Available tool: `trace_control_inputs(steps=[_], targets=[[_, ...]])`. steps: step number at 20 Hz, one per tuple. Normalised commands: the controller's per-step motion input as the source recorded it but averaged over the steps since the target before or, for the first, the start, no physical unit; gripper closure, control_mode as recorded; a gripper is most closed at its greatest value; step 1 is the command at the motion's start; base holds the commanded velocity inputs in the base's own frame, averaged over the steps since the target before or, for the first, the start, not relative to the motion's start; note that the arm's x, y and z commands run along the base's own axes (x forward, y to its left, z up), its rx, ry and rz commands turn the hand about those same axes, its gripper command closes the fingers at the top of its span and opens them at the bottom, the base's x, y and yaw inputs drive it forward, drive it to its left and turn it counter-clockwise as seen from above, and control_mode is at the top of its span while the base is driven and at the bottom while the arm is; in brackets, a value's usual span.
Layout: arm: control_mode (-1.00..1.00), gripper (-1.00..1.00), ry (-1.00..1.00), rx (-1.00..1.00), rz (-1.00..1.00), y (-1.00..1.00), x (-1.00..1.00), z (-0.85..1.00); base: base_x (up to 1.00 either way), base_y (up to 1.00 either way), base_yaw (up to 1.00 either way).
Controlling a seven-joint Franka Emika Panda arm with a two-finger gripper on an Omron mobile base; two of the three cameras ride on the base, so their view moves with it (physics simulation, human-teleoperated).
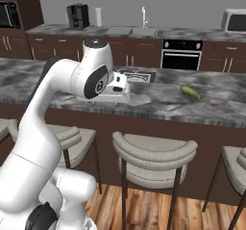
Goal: Place the cucumber in the correct fridge rack based on whether it is a fruit or vegetable. Finally, close the fridge door.
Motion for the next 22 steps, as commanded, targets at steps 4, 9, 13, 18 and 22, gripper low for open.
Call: trace_control_inputs(steps=[4,9,13,18,22], targets=[[-1.00,-1.00,0.00,0.00,0.00,0.00,0.00,0.00,0.00,0.00,0.00],[-1.00,-1.00,-0.01,0.00,0.00,-0.09,0.00,0.00,0.00,0.00,0.00],[1.00,-1.00,0.00,0.00,0.00,0.00,0.00,0.00,0.01,-0.71,0.03],[1.00,-1.00,0.00,0.00,0.00,0.00,0.00,0.00,0.00,-0.98,0.08],[1.00,-1.00,0.00,0.00,0.00,0.00,0.00,0.00,0.00,-1.00,0.08]])
